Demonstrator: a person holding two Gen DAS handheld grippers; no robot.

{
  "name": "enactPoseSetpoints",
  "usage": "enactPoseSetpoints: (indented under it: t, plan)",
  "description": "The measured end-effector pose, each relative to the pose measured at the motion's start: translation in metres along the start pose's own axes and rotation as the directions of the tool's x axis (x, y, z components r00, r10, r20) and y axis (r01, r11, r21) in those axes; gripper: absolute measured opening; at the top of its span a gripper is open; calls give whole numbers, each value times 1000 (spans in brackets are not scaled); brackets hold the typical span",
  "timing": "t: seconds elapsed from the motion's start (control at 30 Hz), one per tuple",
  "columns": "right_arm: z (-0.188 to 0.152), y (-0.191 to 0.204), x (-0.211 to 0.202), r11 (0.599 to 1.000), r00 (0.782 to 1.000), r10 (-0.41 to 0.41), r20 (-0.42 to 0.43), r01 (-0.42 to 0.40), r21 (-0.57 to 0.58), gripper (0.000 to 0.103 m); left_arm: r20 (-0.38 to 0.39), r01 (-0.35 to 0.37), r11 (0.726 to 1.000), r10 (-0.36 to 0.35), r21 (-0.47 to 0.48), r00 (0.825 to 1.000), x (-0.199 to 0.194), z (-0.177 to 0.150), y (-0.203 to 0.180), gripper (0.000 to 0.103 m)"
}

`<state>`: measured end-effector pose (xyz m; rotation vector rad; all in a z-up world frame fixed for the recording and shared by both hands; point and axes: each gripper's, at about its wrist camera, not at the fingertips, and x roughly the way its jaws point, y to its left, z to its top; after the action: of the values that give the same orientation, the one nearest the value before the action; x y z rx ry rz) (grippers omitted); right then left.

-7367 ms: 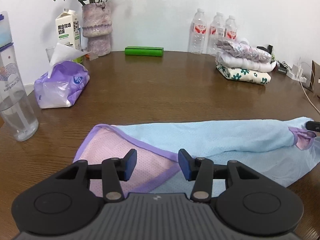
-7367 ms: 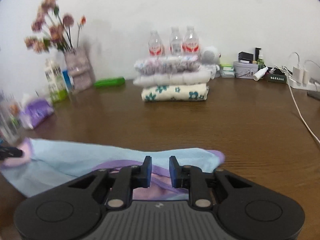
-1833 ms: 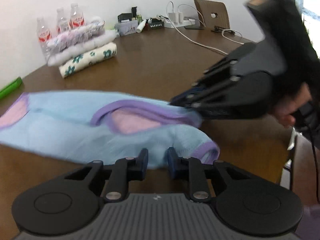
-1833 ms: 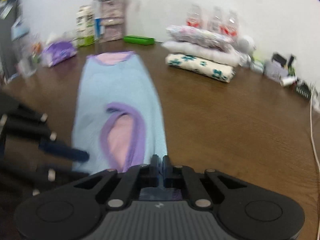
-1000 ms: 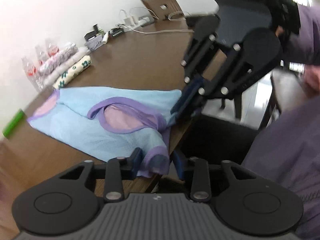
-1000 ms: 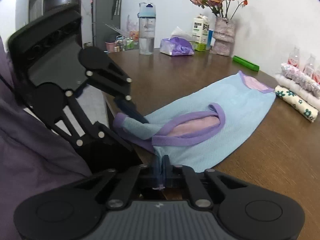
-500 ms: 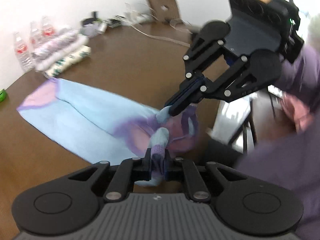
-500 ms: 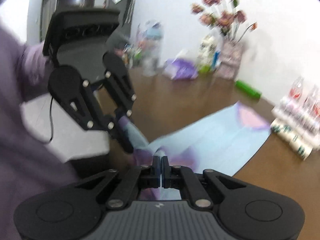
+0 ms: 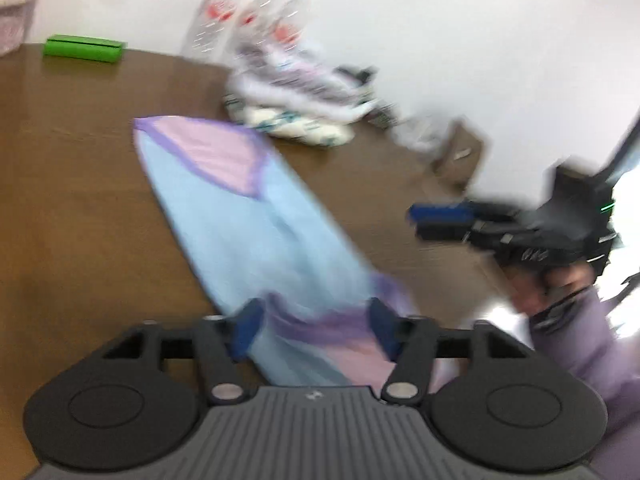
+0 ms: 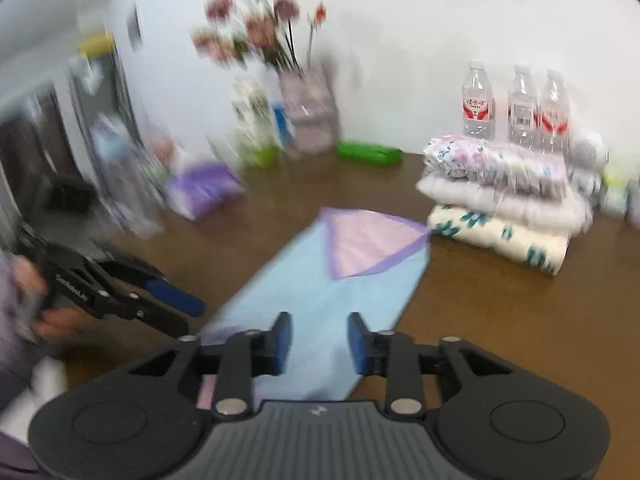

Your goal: Fold clothes

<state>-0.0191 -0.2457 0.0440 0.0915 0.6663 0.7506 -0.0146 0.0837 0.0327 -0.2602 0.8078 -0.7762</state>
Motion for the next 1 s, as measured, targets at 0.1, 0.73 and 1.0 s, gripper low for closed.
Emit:
enactPoseSetpoints:
  t: [0.1,0.73,1.0]
  plan:
    - [-25,-1,1,989,999,44,-28,-40,140,48,-27,-55,998,55,16,998,17,-4,-16,64]
    - [-11,10,42,990,992,-129,-10,129,60,20,131,-253,966,243,61,961,19,-5,-35,32]
    - [-49,24,21,992,997,-78,-17,79,97,19,35,-304,922,305,240,952,52,-38,-67,22]
